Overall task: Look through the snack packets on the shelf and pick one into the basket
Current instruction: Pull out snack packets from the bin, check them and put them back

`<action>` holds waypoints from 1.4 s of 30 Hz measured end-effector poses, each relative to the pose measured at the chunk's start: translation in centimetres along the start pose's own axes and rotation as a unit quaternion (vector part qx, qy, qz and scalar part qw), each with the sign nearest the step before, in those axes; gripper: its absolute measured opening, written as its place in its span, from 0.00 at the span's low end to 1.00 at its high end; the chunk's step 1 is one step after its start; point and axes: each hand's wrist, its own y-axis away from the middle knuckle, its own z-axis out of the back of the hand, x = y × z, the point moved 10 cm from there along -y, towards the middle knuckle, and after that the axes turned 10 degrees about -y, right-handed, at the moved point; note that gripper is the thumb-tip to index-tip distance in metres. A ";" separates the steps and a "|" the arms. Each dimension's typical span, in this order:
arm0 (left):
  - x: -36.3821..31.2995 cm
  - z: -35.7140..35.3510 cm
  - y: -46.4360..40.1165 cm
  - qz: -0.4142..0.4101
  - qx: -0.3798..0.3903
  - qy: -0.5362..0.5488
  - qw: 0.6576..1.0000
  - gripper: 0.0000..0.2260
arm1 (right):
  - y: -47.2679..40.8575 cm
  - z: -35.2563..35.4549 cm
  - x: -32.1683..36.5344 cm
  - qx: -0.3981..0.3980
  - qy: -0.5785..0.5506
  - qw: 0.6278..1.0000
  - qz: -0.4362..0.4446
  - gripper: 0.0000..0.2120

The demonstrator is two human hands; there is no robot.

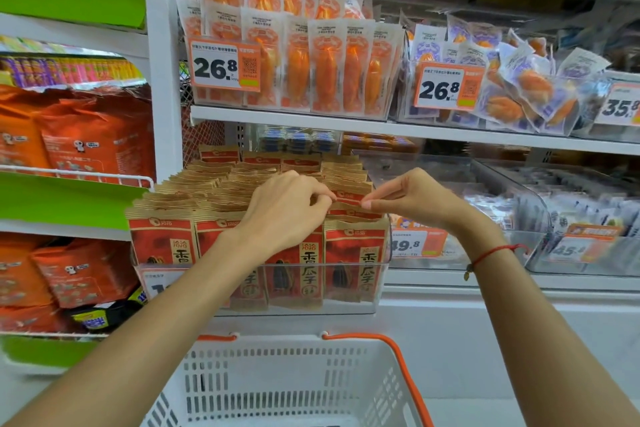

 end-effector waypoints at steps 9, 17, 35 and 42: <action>0.5 -0.8 -0.1 -0.004 0.026 -0.012 1.000 0.16 | -0.7 -0.2 0.1 -0.011 0.019 1.000 0.001 0.06; 0.9 -1.1 -0.2 -0.011 0.045 -0.002 0.999 0.17 | -1.5 1.9 -1.9 -0.177 0.089 0.980 0.007 0.09; 2.5 0.7 -0.5 0.064 -0.040 0.169 0.983 0.12 | 0.7 4.6 1.4 -0.258 -0.241 0.927 0.126 0.04; 2.5 1.5 -1.4 0.046 -0.053 0.312 0.947 0.22 | 2.0 3.6 6.7 -0.234 -0.289 0.904 0.210 0.04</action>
